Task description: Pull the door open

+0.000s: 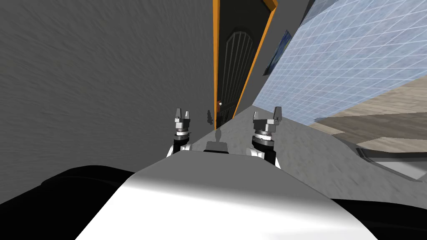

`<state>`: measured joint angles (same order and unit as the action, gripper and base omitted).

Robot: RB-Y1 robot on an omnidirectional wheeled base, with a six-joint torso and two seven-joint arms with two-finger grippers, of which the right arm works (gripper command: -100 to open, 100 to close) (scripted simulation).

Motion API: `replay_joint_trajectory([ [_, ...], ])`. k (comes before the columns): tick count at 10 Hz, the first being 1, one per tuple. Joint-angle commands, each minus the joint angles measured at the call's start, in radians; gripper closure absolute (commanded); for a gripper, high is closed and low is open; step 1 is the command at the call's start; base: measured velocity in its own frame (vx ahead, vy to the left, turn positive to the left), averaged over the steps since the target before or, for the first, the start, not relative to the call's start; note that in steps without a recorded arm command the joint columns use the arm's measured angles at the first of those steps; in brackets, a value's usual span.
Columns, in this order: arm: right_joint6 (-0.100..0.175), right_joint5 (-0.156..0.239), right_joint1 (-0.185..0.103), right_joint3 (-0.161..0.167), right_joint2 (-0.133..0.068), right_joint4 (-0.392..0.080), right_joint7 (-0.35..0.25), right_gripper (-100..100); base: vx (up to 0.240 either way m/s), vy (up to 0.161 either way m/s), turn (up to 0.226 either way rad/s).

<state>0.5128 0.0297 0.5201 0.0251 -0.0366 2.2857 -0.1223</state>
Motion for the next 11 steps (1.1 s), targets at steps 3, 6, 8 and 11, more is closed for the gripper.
replay_joint_trajectory([
  [3,0.021,-0.084,-0.017,-0.017,-0.011,-0.052,0.036,-100,0.133,-0.031,0.056],
  [6,0.036,-0.143,-0.029,-0.029,-0.017,-0.09,0.061,-100,0.105,0.009,0.046],
  [8,0.048,-0.19,-0.038,-0.039,-0.021,-0.119,0.081,-100,0.083,-0.011,0.047],
  [11,0.068,-0.269,-0.054,-0.055,-0.026,-0.169,0.115,-100,0.098,-0.033,0.062],
])
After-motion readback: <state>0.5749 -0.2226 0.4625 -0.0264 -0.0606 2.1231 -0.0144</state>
